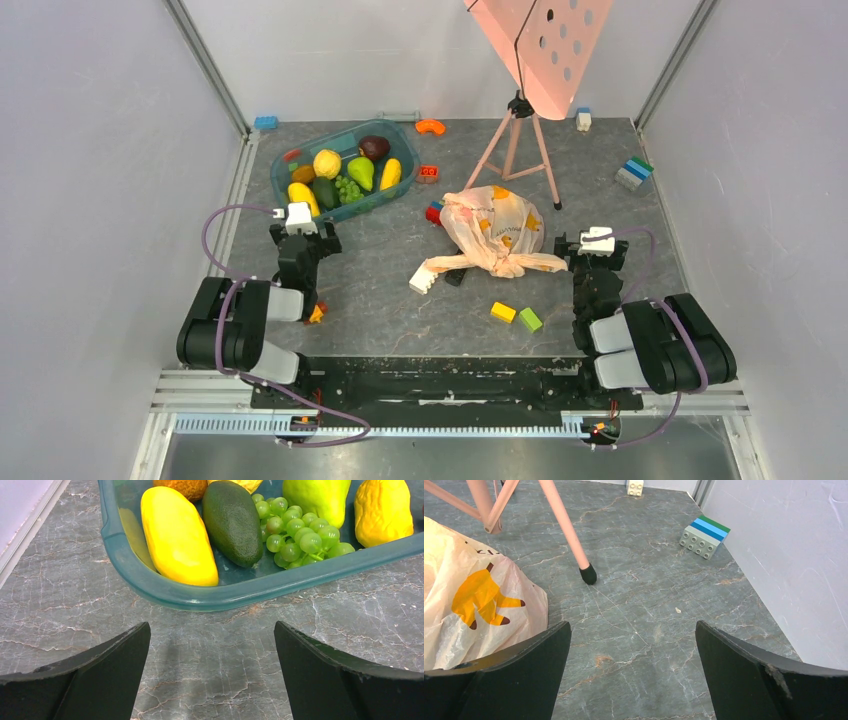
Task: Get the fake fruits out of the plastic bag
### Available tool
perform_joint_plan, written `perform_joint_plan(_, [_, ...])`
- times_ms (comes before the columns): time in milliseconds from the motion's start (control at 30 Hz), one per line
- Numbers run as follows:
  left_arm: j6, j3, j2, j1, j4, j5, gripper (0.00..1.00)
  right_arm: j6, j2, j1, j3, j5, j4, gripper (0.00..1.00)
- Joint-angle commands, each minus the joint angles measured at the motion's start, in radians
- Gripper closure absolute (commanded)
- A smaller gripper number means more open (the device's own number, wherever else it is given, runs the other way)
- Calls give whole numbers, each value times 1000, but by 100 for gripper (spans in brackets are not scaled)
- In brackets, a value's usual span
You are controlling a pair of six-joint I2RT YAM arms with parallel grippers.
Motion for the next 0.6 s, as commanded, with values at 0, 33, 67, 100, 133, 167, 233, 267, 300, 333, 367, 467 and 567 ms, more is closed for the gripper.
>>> perform_joint_plan(0, [38,20,2,2,43,2,0,-9,5,3,-108,-3,59,2])
perform_joint_plan(33, [38,20,2,3,43,1,0,-9,5,3,-108,-2,59,2])
perform_joint_plan(67, [38,20,2,2,43,3,0,-9,5,3,-108,-2,59,2])
perform_joint_plan(100, [38,20,2,3,43,1,0,-9,6,1,-108,-2,58,2])
perform_joint_plan(133, [37,20,2,3,43,2,0,-9,5,3,-109,-3,58,2])
perform_joint_plan(167, [37,20,2,3,43,2,0,-9,6,3,-108,-2,58,2])
perform_joint_plan(233, [38,20,2,2,43,3,0,-9,5,2,-108,-3,58,2])
perform_joint_plan(267, [38,21,2,2,43,1,0,-8,5,4,-108,-3,57,2])
perform_joint_plan(300, [38,22,3,3,41,2,0,-9,5,4,-109,-3,57,2])
perform_joint_plan(333, [38,22,4,3,41,2,0,-9,5,3,-108,-3,57,2])
perform_joint_plan(367, [37,20,1,3,41,2,0,-9,6,3,-108,-3,57,2])
perform_joint_plan(467, [50,11,-6,3,56,24,0,-11,1,4,-123,-6,84,2])
perform_joint_plan(567, [60,21,-52,2,-7,63,0,-30,-26,4,-137,-51,84,2])
